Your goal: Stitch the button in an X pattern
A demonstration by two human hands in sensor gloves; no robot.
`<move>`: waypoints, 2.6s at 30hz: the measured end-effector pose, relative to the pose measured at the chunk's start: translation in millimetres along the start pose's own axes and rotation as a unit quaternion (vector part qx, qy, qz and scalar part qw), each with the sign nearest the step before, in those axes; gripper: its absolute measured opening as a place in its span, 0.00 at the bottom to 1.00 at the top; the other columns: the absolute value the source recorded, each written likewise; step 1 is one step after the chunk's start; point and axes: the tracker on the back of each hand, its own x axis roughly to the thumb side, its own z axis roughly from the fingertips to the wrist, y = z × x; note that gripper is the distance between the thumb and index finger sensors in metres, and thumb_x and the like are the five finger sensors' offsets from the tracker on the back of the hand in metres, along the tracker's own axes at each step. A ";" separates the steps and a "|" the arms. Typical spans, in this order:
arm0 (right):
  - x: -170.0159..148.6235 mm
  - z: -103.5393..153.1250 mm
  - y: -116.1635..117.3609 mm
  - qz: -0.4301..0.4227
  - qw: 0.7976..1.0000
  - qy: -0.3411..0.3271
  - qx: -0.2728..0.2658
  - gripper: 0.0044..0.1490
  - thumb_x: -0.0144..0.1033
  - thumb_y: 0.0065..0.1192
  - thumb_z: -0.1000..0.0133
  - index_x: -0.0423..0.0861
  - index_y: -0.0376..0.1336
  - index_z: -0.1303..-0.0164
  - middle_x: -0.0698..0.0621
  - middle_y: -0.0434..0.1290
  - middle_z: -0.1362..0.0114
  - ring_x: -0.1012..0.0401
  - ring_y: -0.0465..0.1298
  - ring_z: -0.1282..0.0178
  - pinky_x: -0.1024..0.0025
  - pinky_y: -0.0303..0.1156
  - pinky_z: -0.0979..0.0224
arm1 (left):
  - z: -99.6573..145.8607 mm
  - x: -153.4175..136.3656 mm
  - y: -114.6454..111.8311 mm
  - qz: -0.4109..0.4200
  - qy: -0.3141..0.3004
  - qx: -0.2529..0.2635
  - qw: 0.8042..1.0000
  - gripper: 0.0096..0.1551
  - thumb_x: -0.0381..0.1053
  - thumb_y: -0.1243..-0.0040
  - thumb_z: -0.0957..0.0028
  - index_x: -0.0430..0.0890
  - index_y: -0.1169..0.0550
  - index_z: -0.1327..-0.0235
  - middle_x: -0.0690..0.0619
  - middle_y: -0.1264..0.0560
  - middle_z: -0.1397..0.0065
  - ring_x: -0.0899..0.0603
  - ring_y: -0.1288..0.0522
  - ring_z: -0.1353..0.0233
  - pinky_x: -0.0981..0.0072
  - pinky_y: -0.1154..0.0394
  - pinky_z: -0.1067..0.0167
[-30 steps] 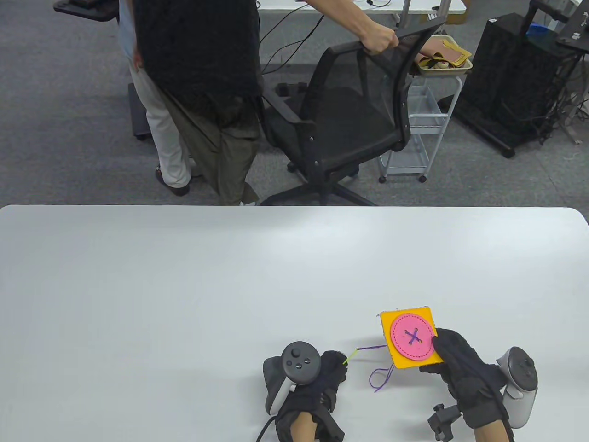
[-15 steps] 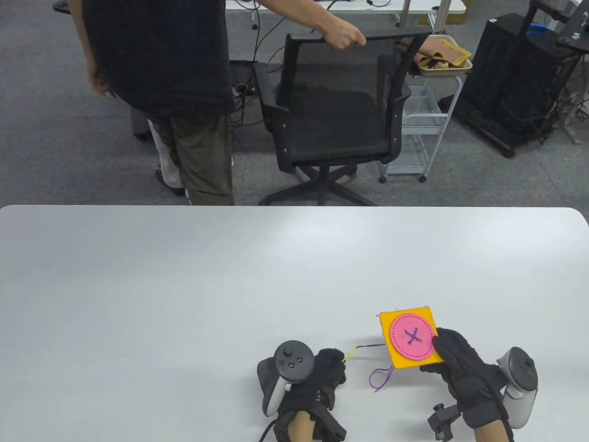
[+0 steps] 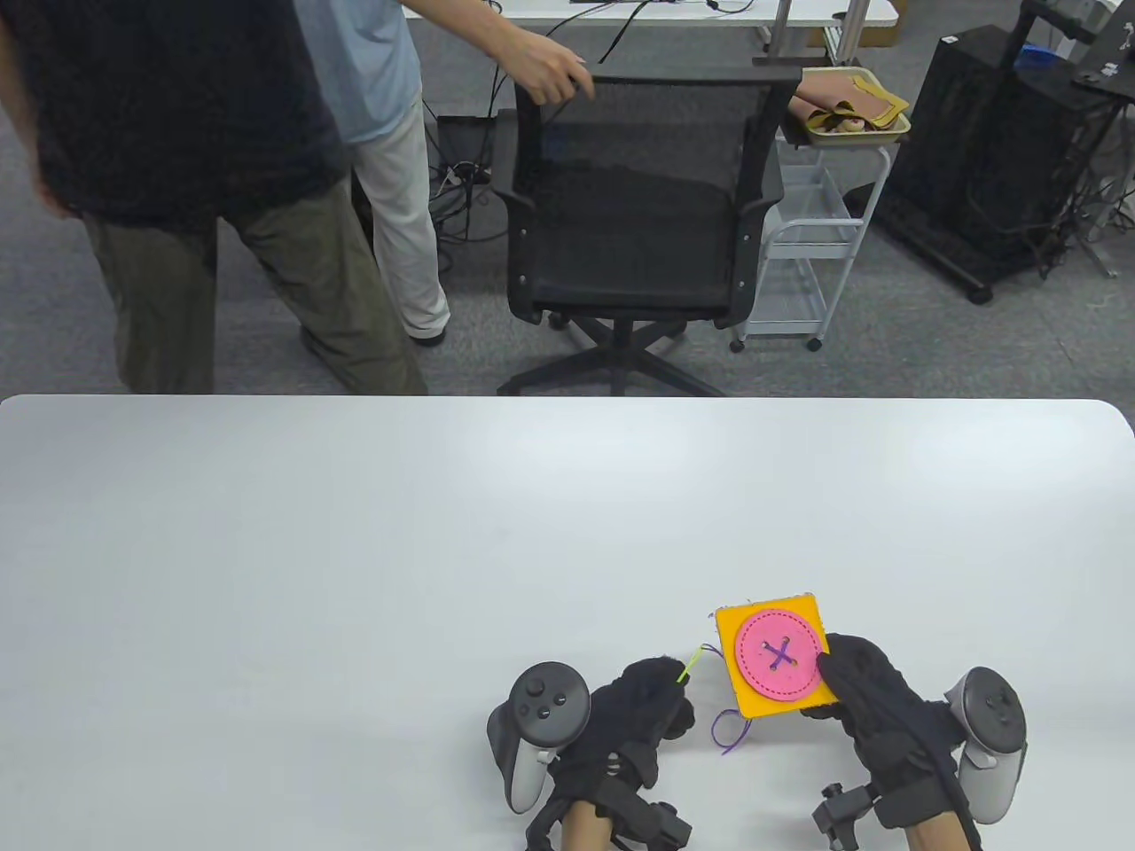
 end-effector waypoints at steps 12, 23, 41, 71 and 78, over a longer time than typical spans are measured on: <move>3.5 0.9 13.2 0.080 0.996 -0.031 0.015 0.26 0.43 0.57 0.41 0.47 0.59 0.35 0.50 0.75 0.49 0.59 0.75 0.49 0.52 0.69 0.30 | 0.1 3.5 -5.7 0.039 -0.017 -0.033 0.999 0.22 0.53 0.41 0.45 0.45 0.19 0.42 0.56 0.13 0.54 0.48 0.12 0.53 0.51 0.18 0.53; 3.0 1.1 18.3 0.110 0.993 -0.039 0.025 0.26 0.43 0.57 0.41 0.47 0.59 0.35 0.49 0.75 0.48 0.59 0.75 0.49 0.51 0.69 0.29 | 0.1 3.3 -8.8 0.060 -0.010 -0.047 0.997 0.24 0.55 0.41 0.44 0.45 0.20 0.41 0.55 0.14 0.52 0.47 0.13 0.51 0.50 0.19 0.52; -1.8 0.6 27.3 0.128 0.990 -0.045 0.042 0.32 0.46 0.59 0.42 0.48 0.57 0.28 0.47 0.73 0.34 0.54 0.75 0.36 0.47 0.66 0.23 | 1.8 2.3 -2.7 0.036 0.000 0.003 0.999 0.21 0.53 0.43 0.44 0.44 0.21 0.44 0.54 0.16 0.49 0.42 0.15 0.46 0.46 0.22 0.48; -9.9 -0.8 34.3 0.157 0.986 -0.027 0.044 0.45 0.51 0.60 0.44 0.46 0.49 0.20 0.41 0.59 0.18 0.45 0.63 0.20 0.42 0.54 0.16 | -8.3 -28.4 10.8 -0.343 0.204 0.107 0.911 0.20 0.50 0.37 0.48 0.42 0.17 0.49 0.40 0.24 0.36 0.31 0.25 0.36 0.41 0.28 0.46; -10.6 -1.0 35.6 0.165 0.985 -0.026 0.047 0.45 0.50 0.60 0.44 0.45 0.49 0.20 0.40 0.59 0.18 0.45 0.63 0.20 0.42 0.54 0.16 | -10.4 -28.4 6.7 -0.419 0.220 0.113 0.874 0.21 0.52 0.37 0.48 0.42 0.17 0.48 0.40 0.24 0.36 0.31 0.26 0.36 0.40 0.29 0.45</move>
